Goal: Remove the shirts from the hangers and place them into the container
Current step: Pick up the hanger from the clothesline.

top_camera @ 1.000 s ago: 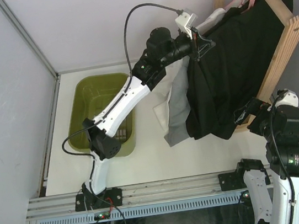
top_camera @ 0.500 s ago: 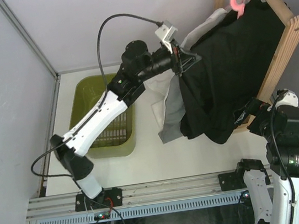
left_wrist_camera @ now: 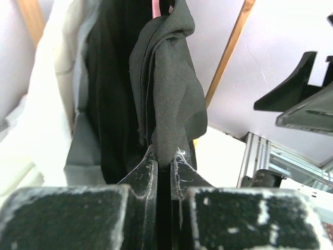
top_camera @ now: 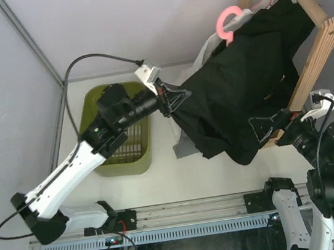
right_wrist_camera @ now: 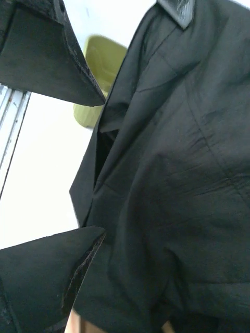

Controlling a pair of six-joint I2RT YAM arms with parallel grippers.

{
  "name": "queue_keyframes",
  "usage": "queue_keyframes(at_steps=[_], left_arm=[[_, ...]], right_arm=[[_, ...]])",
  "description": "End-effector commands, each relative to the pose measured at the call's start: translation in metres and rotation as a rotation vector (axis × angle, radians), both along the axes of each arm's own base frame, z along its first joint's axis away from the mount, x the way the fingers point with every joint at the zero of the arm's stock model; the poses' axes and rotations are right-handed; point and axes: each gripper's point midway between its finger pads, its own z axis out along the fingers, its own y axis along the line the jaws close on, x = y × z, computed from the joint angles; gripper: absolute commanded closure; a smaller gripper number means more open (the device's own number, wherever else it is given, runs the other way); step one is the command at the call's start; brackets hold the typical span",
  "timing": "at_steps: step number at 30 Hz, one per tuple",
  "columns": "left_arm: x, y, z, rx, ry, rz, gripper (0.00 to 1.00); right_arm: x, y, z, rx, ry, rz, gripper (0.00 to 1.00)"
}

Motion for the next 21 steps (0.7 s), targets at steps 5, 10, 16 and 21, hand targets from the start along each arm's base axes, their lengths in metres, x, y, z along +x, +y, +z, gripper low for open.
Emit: queue_keyframes(at_steps=[5, 10, 16, 21], left_arm=[[-0.034, 0.088, 0.013, 0.009, -0.059, 0.193, 1.0], [-0.067, 0.124, -0.016, 0.0, 0.05, 0.22, 1.0], [-0.095, 0.168, -0.039, 0.157, 0.154, 0.257, 1.0], [-0.126, 0.216, 0.008, 0.115, 0.072, 0.28, 1.0]], right_arm=[[-0.005, 0.039, 0.059, 0.189, -0.069, 0.201, 0.08], [-0.002, 0.039, 0.054, 0.205, 0.026, 0.2, 0.07], [-0.008, 0.058, 0.037, 0.213, 0.164, 0.356, 0.04], [-0.002, 0.055, 0.012, 0.128, 0.234, 0.325, 0.01]])
